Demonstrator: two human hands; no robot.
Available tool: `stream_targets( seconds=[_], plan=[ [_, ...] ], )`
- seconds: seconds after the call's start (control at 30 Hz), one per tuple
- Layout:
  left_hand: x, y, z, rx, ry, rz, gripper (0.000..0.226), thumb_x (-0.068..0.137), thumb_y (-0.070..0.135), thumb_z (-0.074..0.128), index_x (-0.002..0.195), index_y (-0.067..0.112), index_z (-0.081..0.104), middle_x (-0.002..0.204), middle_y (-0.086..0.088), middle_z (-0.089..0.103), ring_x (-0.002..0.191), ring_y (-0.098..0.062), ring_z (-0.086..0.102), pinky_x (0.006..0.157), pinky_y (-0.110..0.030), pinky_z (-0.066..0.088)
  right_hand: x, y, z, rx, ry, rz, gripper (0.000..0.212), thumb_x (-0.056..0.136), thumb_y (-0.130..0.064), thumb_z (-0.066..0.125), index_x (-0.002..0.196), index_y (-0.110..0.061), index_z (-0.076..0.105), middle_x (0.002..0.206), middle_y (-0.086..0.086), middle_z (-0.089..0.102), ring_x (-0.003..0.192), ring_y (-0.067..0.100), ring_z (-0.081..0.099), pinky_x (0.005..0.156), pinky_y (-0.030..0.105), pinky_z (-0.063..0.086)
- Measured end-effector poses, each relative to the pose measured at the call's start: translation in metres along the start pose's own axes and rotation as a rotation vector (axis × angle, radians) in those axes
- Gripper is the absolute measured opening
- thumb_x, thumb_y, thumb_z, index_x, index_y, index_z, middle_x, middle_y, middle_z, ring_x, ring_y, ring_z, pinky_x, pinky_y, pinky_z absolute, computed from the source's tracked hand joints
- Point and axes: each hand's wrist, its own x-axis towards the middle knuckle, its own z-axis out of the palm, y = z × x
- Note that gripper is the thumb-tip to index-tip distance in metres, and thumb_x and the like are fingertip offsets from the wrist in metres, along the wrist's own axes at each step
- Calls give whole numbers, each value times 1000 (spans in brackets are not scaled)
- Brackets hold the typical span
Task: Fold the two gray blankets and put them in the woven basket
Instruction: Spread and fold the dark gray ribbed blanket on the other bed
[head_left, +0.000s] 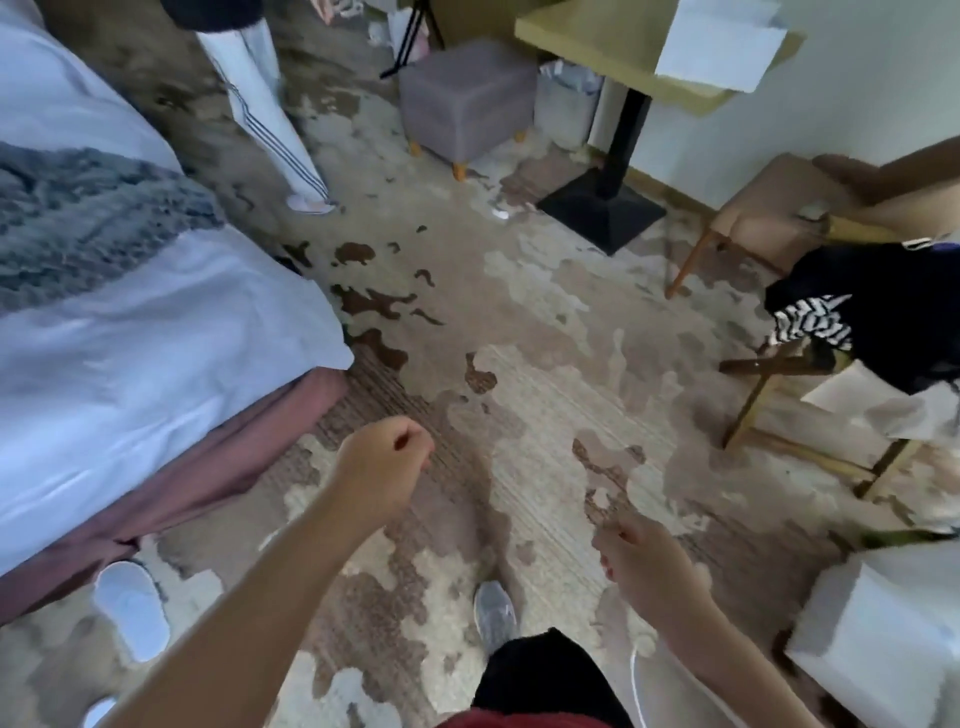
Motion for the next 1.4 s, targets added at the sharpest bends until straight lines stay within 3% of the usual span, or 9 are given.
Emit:
stream_targets(
  seconds=[0.1,0.27,0.47,0.67,0.8,0.9,1.0,1.23,1.4],
  plan=[
    [48,-7,-41,35,93,-77,29,92,26,49,67,15,59,59,1,60,42,-2,45,47,-22,35,74,-97,5,-97,-115,-154,23,88,-16,50,66,-17,55,60,-2,56,54,14,49,52,27,37],
    [106,-54,-95,-24,215,-327,33,90,16,48,58,11,50,54,-1,52,51,-15,45,55,-28,35,177,-254,30,-166,-206,-410,23,89,-20,50,68,-17,58,59,-5,57,46,5,48,44,18,34],
    [223,-112,-142,-134,297,-525,40,88,18,51,48,21,47,48,1,54,47,-13,46,52,-26,32,302,-367,86,-164,-228,-410,26,89,-18,51,63,-21,55,63,2,60,48,10,49,41,19,37],
    [419,-88,-217,-156,214,-398,31,90,18,49,61,9,57,58,-5,59,60,-24,57,56,-30,41,400,-430,111,-246,-203,-242,19,88,-19,51,76,-8,61,65,5,60,57,16,54,50,24,41],
    [541,-34,-279,-254,230,-225,31,88,21,49,59,12,56,61,-6,60,64,-24,55,68,-41,50,449,-477,106,-224,-139,-164,20,85,-19,54,66,-20,62,62,-2,62,59,17,58,61,32,47],
    [618,-12,-318,-348,253,-160,29,84,24,48,59,18,60,53,7,58,57,-15,54,63,-33,46,492,-513,112,-210,-159,-78,22,84,-15,54,64,-18,61,60,-2,61,60,19,57,65,38,49],
    [685,-16,-347,-363,272,-186,25,84,22,46,65,14,60,53,6,56,55,-13,53,62,-33,44,556,-564,131,-228,-212,-76,19,85,-13,52,68,-14,62,61,-1,62,59,16,56,62,33,46],
    [786,-101,-398,-396,388,-586,28,89,16,49,65,11,61,65,-5,61,64,-21,55,65,-31,43,740,-725,219,-354,-433,-254,21,85,-14,51,74,4,55,65,10,55,63,23,52,66,39,46],
    [797,-136,-445,-608,569,-854,26,89,16,51,66,11,61,64,-3,61,62,-20,55,63,-28,45,794,-887,322,-529,-627,-527,28,87,-15,49,59,-19,52,53,-2,52,45,10,47,46,22,36]
  ],
)
